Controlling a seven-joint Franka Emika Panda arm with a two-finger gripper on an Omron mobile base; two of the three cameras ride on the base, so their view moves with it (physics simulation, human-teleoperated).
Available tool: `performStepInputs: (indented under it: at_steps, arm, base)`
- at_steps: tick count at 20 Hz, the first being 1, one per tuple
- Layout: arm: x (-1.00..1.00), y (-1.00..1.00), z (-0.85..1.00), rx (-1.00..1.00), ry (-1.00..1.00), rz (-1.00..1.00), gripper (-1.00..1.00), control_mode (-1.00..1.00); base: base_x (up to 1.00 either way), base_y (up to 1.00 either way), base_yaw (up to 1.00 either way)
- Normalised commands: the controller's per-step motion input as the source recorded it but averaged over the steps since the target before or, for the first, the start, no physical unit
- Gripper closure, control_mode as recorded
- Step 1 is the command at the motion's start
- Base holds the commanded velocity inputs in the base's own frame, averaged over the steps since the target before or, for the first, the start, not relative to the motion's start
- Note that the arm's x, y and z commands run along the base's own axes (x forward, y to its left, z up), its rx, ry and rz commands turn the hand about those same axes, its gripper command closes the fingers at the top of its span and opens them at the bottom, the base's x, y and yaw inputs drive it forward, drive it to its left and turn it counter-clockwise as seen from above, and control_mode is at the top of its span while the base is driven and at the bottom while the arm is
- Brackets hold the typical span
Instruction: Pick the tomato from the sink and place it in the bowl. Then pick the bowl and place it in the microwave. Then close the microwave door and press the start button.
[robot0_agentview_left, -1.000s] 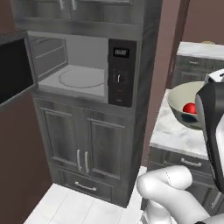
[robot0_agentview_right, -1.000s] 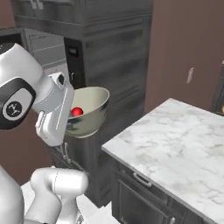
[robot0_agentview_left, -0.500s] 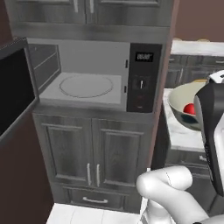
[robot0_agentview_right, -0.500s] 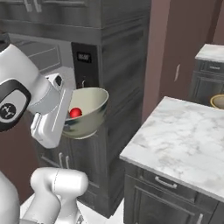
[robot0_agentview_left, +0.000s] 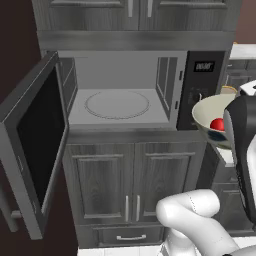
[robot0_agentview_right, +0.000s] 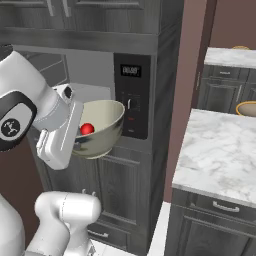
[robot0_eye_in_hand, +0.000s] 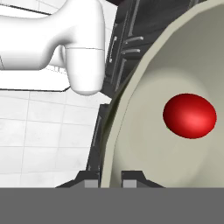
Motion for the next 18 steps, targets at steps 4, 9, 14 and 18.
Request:
performStepInputs:
  at_steps: [4, 9, 14, 18]
  arm:
    - [0.0, 0.0, 0.0, 0.0, 0.0, 0.0, 1.0, 1.0]
    - [0.0, 0.0, 0.0, 0.0, 0.0, 0.0, 1.0, 1.0]
    - [0.0, 0.0, 0.0, 0.0, 0.0, 0.0, 1.0, 1.0]
    - [0.0, 0.0, 0.0, 0.0, 0.0, 0.0, 1.0, 1.0]
  base:
    - [0.01, 0.72, -0.32]
    - [0.0, 0.02, -0.11]
    - [0.06, -0.11, -0.07]
    - [0.23, 0.05, -0.14]
